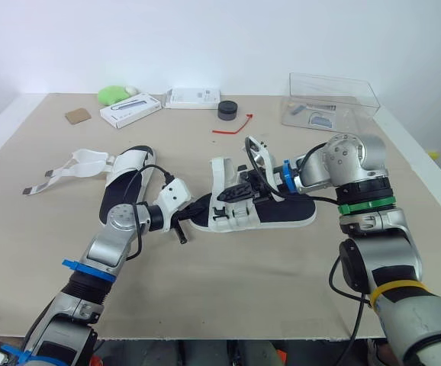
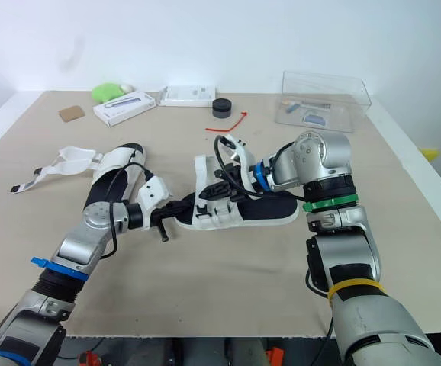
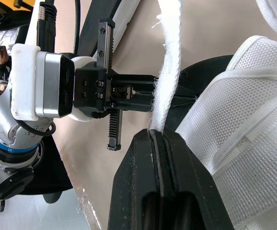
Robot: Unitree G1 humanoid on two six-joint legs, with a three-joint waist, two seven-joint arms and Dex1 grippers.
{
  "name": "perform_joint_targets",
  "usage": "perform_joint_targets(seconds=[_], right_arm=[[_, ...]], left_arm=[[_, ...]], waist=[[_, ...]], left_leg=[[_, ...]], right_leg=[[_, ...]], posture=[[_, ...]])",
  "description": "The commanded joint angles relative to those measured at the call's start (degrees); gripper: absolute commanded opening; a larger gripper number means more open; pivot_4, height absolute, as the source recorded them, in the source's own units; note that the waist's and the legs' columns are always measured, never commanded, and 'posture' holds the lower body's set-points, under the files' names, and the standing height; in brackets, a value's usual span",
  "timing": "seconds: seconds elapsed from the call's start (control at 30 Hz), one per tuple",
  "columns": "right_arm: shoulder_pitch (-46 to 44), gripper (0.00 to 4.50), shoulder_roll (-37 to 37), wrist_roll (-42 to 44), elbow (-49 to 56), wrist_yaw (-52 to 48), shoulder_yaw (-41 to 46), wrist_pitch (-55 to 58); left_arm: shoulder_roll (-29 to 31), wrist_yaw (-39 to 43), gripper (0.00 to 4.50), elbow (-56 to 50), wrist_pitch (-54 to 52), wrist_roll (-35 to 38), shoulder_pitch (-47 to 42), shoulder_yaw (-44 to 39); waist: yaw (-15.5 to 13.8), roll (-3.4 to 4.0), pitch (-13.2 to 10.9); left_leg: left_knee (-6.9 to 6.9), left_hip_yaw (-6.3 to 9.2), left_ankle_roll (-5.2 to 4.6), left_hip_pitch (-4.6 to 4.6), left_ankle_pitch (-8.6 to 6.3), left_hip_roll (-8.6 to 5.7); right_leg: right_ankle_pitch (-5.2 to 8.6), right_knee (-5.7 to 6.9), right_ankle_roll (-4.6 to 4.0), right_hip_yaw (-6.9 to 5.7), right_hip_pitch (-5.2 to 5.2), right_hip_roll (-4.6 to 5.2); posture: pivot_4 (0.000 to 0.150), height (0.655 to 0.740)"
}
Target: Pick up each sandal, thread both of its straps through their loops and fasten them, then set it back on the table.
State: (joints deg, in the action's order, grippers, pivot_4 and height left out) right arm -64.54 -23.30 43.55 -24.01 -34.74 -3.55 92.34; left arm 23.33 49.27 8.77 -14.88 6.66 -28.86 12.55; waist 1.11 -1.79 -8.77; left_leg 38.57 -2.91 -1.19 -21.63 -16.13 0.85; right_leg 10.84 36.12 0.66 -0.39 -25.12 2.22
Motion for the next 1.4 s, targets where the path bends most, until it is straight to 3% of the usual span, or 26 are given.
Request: perform_joint_targets(seconds=[0.03,0.53,0.83,1.4], right_arm=[[1.3,0.04,-1.2,2.73,1.44,0.55,0.18,0.16],[3.8,0.04,-2.73,9.5,3.28,5.17,-0.72,0.16],[6.82,0.04,-3.69,13.12,9.48,7.9,-2.91,0.16],[14.16,0.04,-4.79,4.61,28.9,6.01,-6.37,-1.78]], left_arm=[[0.04,1.03,0.0,3.02,-1.88,-2.57,2.55,3.82],[0.13,1.23,0.0,3.48,-1.72,-2.58,2.44,3.9],[-0.03,1.05,0.0,3.99,-1.42,-2.67,2.13,3.86],[-0.36,0.71,0.0,4.43,-1.15,-2.61,1.88,3.84]], waist=[[0.0,0.0,0.0],[0.0,0.0,0.0],[-0.03,0.0,0.0],[-0.09,0.05,0.08]], left_leg=[[0.0,0.01,0.0,0.0,0.0,0.0],[0.0,0.02,-0.04,-0.02,-0.02,-0.03],[0.0,0.03,-0.06,-0.04,-0.04,-0.05],[0.01,0.07,-0.1,0.02,-0.06,-0.11]], right_leg=[[0.0,0.0,0.0,0.0,0.01,0.0],[0.03,-0.04,0.06,0.01,0.03,0.04],[0.07,-0.06,0.13,0.02,0.03,0.07],[0.13,-0.08,0.25,0.0,0.11,0.12]], posture=[[0.15,0.74],[0.15,0.74],[0.15,0.74],[0.15,0.74]])
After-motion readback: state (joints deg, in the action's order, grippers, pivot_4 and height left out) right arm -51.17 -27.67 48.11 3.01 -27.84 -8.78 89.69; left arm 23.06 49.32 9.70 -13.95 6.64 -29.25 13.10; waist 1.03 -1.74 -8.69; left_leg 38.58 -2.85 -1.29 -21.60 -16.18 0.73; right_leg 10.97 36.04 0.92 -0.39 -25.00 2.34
